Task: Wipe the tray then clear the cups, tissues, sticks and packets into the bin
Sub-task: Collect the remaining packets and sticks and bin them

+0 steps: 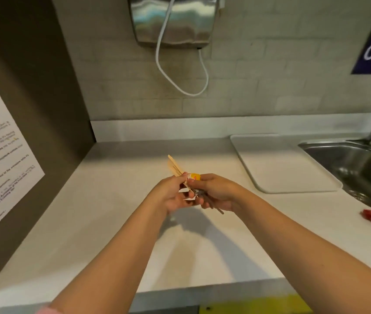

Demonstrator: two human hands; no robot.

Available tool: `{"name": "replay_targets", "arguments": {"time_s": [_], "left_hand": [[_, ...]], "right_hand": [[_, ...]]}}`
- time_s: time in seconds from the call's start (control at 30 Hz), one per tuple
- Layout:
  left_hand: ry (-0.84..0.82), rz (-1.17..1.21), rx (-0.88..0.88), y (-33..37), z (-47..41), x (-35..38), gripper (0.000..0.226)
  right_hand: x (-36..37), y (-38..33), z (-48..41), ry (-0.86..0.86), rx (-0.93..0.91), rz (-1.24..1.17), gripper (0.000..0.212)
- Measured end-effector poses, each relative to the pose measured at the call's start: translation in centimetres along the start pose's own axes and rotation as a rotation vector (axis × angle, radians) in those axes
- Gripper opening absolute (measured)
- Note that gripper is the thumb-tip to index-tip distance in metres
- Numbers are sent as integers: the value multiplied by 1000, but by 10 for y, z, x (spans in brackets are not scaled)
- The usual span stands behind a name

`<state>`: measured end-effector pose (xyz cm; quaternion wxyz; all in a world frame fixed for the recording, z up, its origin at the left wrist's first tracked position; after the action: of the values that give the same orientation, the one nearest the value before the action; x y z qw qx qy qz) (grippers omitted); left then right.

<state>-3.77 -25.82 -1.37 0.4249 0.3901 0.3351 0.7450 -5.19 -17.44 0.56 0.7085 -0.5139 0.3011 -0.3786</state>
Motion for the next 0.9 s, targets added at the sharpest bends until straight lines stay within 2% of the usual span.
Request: {"name": "replay_targets", "arguments": {"time_s": [0.23, 0.33, 0.47, 0.57, 0.73, 0.9], "left_hand": [[-174, -162, -1, -44, 49, 76, 22], [-192, -207, 50, -52, 57, 96, 19], [-292, -285, 13, -100, 80, 138, 13], [-375, -328, -46, -153, 96, 175, 14], [-429, -369, -203, -247, 112, 222, 13], [-362, -352, -462, -340, 115, 243, 16]], "right_hand": [[-73, 34, 86, 110, 49, 31, 12], [-99, 46, 111, 75, 82, 75, 16], [-144, 83, 159, 24, 140, 43, 15], [-180, 125, 197, -24, 202, 10, 13], [-229, 198, 252, -11, 356, -62, 9], [-258, 278, 287, 16, 526, -100, 12]]}}
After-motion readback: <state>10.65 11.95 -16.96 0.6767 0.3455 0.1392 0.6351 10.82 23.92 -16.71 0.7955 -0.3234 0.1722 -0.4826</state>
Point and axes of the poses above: each hand's wrist, its own z-axis away from the middle knuckle, its own x-axis out of the palm, y = z × x, the point moved 7 cm from there along -z, towards the middle knuckle, and after that the axes turned 9 degrees about y, right-handed, at the moved point
